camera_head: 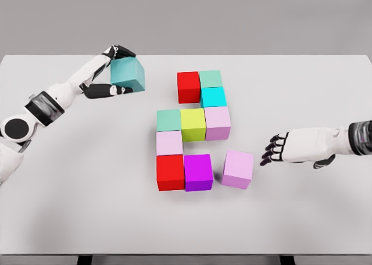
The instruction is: Assemble the squares on the desktop into the number 2
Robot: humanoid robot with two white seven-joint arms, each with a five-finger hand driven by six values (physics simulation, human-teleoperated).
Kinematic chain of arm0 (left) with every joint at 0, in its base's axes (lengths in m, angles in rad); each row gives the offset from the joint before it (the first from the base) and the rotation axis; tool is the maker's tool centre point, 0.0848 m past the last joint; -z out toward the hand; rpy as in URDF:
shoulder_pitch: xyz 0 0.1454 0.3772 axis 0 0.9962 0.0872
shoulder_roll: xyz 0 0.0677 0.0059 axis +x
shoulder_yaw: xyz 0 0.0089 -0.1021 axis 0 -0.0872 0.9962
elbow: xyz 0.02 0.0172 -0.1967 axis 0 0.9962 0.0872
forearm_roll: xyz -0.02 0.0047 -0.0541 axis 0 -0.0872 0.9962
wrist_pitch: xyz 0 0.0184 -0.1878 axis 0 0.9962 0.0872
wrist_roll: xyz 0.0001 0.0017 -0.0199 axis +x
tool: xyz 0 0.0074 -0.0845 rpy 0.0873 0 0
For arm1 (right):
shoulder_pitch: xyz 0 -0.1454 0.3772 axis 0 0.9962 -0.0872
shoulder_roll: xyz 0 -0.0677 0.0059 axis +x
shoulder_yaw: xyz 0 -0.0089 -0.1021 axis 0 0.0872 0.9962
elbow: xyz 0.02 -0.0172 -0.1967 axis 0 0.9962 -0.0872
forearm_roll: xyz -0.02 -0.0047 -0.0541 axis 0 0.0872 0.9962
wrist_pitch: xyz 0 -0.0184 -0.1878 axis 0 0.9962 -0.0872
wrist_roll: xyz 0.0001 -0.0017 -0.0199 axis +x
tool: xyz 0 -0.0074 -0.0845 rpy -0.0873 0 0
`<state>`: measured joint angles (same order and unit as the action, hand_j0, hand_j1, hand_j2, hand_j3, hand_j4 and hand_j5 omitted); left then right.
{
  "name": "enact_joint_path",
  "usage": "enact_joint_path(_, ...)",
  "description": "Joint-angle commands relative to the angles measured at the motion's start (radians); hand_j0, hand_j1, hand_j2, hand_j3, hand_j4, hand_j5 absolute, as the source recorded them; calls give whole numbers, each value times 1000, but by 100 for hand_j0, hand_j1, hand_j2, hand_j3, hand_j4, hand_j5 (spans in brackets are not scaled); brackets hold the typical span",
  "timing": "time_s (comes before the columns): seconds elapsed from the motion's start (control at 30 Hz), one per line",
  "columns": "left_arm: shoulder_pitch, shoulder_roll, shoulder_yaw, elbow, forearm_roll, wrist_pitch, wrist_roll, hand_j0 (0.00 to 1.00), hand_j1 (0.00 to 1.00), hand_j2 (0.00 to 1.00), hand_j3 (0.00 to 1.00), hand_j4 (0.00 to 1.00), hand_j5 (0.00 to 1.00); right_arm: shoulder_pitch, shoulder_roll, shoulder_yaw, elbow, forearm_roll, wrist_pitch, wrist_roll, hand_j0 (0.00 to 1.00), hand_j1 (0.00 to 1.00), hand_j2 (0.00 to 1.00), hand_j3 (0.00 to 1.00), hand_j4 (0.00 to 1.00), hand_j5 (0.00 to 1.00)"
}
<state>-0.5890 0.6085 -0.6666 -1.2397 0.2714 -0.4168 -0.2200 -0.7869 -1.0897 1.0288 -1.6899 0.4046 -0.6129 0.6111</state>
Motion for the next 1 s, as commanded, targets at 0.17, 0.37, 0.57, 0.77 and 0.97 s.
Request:
enact_joint_path(0.17, -60, -92, -30, 135, -37, 9, -64, 26, 26, 26, 26, 26, 26, 0, 21, -4, -1, -3, 2, 0, 100, 100, 100, 100, 100, 100)
enact_joint_path(0.37, -101, -111, -65, 155, -37, 121, -68, 26, 26, 26, 26, 26, 26, 0, 44, -4, -10, -3, 2, 0, 100, 100, 100, 100, 100, 100)
enact_joint_path(0.57, -129, -151, -73, 174, -61, 201, -68, 26, 26, 26, 26, 26, 26, -2, 63, -9, -11, -4, 2, 0, 100, 100, 100, 100, 100, 100)
enact_joint_path(0.77, -147, -191, -76, 220, -89, 208, -68, 26, 26, 26, 26, 26, 26, -2, 65, -9, -33, -4, 2, 0, 100, 100, 100, 100, 100, 100)
enact_joint_path(0.97, -158, -217, -82, 253, -100, 208, -68, 26, 26, 26, 26, 26, 26, -3, 70, -12, -31, -7, 2, 0, 100, 100, 100, 100, 100, 100)
